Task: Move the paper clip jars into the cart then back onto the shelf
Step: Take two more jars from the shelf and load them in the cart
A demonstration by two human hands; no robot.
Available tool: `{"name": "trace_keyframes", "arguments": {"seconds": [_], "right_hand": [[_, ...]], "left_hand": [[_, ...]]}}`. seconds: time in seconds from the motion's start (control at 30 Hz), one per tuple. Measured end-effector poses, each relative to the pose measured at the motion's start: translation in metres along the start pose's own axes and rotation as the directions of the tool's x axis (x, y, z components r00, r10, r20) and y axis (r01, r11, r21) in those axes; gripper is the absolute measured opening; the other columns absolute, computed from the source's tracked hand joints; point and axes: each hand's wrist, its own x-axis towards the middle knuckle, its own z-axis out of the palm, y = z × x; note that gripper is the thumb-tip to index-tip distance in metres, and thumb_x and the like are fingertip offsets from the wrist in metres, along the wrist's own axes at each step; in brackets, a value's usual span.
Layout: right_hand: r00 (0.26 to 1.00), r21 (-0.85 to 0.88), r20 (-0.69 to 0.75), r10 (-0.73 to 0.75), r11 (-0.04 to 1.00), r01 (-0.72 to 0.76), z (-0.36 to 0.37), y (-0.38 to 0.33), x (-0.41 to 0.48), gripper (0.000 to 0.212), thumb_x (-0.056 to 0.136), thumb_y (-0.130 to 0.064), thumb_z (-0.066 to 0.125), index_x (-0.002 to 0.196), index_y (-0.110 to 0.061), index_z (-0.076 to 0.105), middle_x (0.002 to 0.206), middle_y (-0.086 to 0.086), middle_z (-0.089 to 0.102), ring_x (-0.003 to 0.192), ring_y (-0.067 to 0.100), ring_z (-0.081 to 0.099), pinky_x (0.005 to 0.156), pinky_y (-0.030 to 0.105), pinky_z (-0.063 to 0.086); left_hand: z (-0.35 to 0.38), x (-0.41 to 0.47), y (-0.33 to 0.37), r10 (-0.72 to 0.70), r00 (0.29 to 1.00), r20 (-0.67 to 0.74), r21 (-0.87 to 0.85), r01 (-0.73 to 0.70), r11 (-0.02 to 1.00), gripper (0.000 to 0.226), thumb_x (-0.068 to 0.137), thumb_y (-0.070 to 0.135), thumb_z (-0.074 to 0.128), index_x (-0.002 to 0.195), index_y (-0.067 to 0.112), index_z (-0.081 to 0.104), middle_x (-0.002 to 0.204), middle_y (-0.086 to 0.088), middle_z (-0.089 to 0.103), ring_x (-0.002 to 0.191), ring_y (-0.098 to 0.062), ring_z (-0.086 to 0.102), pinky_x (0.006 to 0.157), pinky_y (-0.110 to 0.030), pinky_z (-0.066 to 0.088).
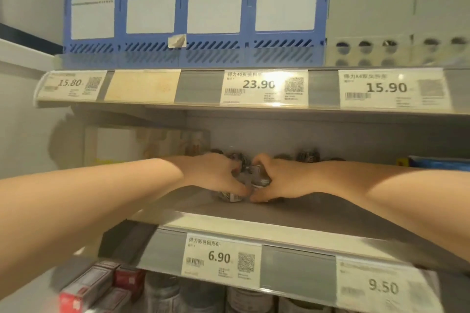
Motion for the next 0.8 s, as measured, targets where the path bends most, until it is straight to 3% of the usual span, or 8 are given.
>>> {"name": "trace_keyframes", "arguments": {"seconds": [0.07, 0.17, 0.23, 0.33, 0.47, 0.57, 0.67, 0.8], "right_hand": [[0.998, -0.031, -0.051, -0.046, 0.999, 0.044, 0.003, -0.005, -0.015, 0.065, 0.079, -0.049, 0.068, 0.131, -0.023, 0.039, 0.122, -0.004, 0.052, 0.101, 0.011, 0.05, 0.084, 0.026, 0.043], [0.968, 0.005, -0.232, -0.091, 0.995, 0.095, -0.005, -0.014, -0.041, 0.052, 0.072, -0.044, 0.074, 0.115, -0.028, 0.051, 0.108, -0.011, 0.054, 0.095, 0.01, 0.051, 0.075, 0.024, 0.042], [0.958, 0.009, -0.276, -0.08, 0.996, 0.085, -0.016, -0.021, -0.061, 0.043, 0.072, -0.042, 0.073, 0.107, -0.028, 0.054, 0.103, -0.011, 0.057, 0.093, 0.012, 0.054, 0.075, 0.026, 0.045], [0.954, 0.095, -0.292, -0.07, 0.99, 0.102, -0.026, -0.026, -0.089, 0.04, 0.072, -0.042, 0.073, 0.105, -0.027, 0.056, 0.102, -0.007, 0.064, 0.096, 0.014, 0.059, 0.084, 0.031, 0.049], [0.929, 0.032, -0.355, -0.11, 0.991, 0.13, -0.024, -0.034, -0.13, 0.059, 0.067, -0.046, 0.075, 0.119, -0.031, 0.053, 0.108, -0.016, 0.054, 0.101, 0.004, 0.05, 0.081, 0.019, 0.04], [0.917, 0.045, -0.386, -0.103, 0.99, 0.13, -0.022, -0.046, -0.17, 0.056, 0.065, -0.045, 0.076, 0.116, -0.035, 0.054, 0.109, -0.016, 0.056, 0.1, 0.002, 0.049, 0.078, 0.018, 0.039], [0.91, 0.059, -0.412, -0.049, 0.995, 0.08, -0.017, -0.063, -0.22, 0.053, 0.065, -0.045, 0.077, 0.113, -0.037, 0.055, 0.109, -0.018, 0.057, 0.1, 0.0, 0.05, 0.075, 0.014, 0.038], [0.89, 0.022, -0.456, 0.023, 1.0, -0.015, 0.0, -0.094, -0.294, 0.053, 0.067, -0.043, 0.076, 0.115, -0.036, 0.056, 0.109, -0.017, 0.057, 0.1, 0.001, 0.051, 0.078, 0.016, 0.04]], "left_hand": [[0.0, -0.014, 0.009, 0.003, 1.0, -0.025, -0.002, -0.003, 1.0, 0.033, 0.078, 0.059, 0.057, 0.076, 0.027, 0.049, 0.079, 0.003, 0.054, 0.082, -0.02, 0.053, 0.071, -0.033, 0.044], [-0.008, -0.036, 0.026, -0.043, 0.992, -0.117, -0.033, 0.04, 0.999, 0.028, 0.075, 0.056, 0.06, 0.078, 0.029, 0.053, 0.082, 0.008, 0.056, 0.08, -0.013, 0.054, 0.068, -0.029, 0.044], [-0.018, -0.053, 0.038, -0.098, 0.975, -0.202, -0.157, 0.067, 0.985, 0.027, 0.069, 0.055, 0.065, 0.08, 0.031, 0.058, 0.08, 0.015, 0.057, 0.078, -0.009, 0.056, 0.067, -0.028, 0.046], [-0.03, -0.08, 0.054, -0.128, 0.952, -0.279, -0.255, 0.055, 0.965, 0.051, 0.056, 0.066, 0.066, 0.089, 0.027, 0.066, 0.078, 0.01, 0.066, 0.075, -0.011, 0.063, 0.069, -0.03, 0.052], [-0.036, -0.12, 0.084, -0.014, 0.93, -0.366, -0.164, -0.05, 0.985, 0.054, 0.063, 0.066, 0.067, 0.101, 0.027, 0.062, 0.085, 0.01, 0.054, 0.079, -0.008, 0.054, 0.067, -0.027, 0.046], [-0.038, -0.148, 0.105, 0.049, 0.928, -0.37, -0.126, -0.103, 0.987, 0.059, 0.065, 0.066, 0.064, 0.115, 0.035, 0.056, 0.087, 0.015, 0.043, 0.083, -0.005, 0.047, 0.069, -0.024, 0.038], [-0.036, -0.184, 0.126, 0.132, 0.915, -0.381, -0.119, -0.19, 0.975, 0.059, 0.067, 0.066, 0.061, 0.117, 0.037, 0.052, 0.086, 0.017, 0.041, 0.08, -0.004, 0.044, 0.064, -0.019, 0.033], [-0.028, -0.236, 0.154, 0.252, 0.893, -0.372, -0.134, -0.321, 0.938, 0.057, 0.07, 0.064, 0.062, 0.117, 0.035, 0.053, 0.092, 0.014, 0.045, 0.089, -0.007, 0.046, 0.073, -0.023, 0.036]]}}
